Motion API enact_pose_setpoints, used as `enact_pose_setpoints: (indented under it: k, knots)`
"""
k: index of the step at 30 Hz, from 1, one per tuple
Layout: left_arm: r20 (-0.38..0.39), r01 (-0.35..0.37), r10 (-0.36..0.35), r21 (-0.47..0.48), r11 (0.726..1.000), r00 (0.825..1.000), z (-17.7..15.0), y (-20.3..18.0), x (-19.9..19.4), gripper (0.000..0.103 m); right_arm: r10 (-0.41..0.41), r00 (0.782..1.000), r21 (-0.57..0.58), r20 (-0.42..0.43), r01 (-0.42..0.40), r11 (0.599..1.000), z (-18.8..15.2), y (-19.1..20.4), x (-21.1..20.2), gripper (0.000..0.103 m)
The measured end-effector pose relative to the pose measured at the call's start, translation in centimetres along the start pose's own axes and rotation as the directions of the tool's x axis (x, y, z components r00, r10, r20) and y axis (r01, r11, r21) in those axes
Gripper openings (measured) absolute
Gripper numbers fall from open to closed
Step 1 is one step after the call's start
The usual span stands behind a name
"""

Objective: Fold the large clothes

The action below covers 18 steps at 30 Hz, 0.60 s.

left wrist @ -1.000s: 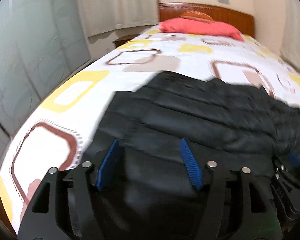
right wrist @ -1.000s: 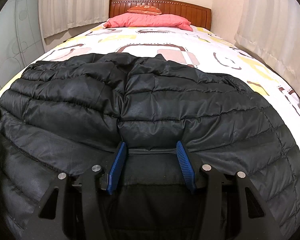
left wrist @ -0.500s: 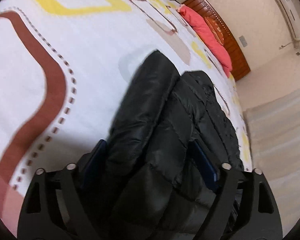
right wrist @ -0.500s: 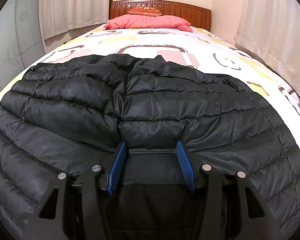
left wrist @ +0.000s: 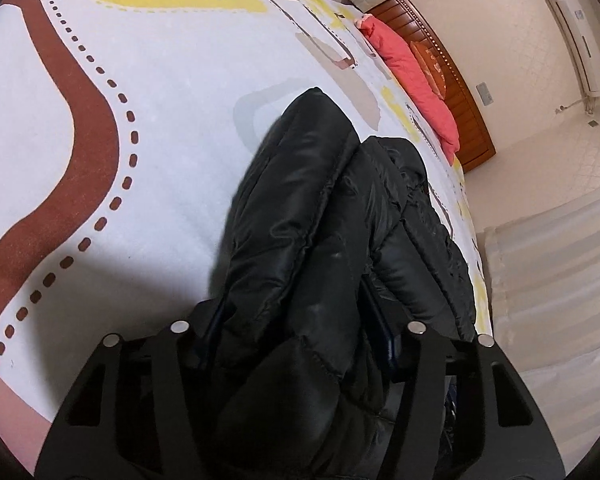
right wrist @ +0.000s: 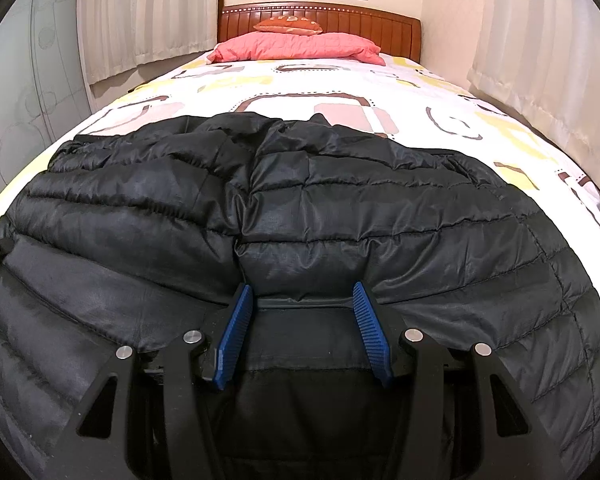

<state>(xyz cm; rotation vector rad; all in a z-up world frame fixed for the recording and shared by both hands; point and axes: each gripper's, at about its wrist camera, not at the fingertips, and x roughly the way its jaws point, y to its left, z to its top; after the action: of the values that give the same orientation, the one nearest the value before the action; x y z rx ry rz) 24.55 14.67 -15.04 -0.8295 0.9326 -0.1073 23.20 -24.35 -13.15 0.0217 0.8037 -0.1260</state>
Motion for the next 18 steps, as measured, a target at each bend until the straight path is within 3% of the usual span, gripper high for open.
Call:
enact_pose_setpoints:
  k: [8, 12, 15, 18]
  knots:
    - [0.042, 0.064, -0.059, -0.139, 0.988, 0.997, -0.2, 1.2, -0.7, 0.059, 0.03, 1.0, 0.029, 0.001, -0.03, 0.999, 0.4, -0.4, 0.0, 0.055]
    - [0.04, 0.037, -0.032, -0.108, 0.993, 0.999, -0.2, 0.9, -0.5, 0.056, 0.06, 0.998, 0.051, -0.002, -0.06, 0.997, 0.5, -0.6, -0.2, 0.058]
    - [0.042, 0.019, -0.016, -0.088, 0.996, 0.999, -0.3, 0.8, -0.4, 0.051, 0.135, 0.991, 0.143, -0.003, -0.134, 0.981, 1.1, -2.6, -1.1, 0.067]
    - [0.044, 0.018, -0.014, -0.083, 0.996, 0.999, -0.3, 0.9, -0.5, 0.049, 0.165, 0.985, 0.267, 0.049, -0.172, 0.948, 1.8, -6.9, -2.6, 0.074]
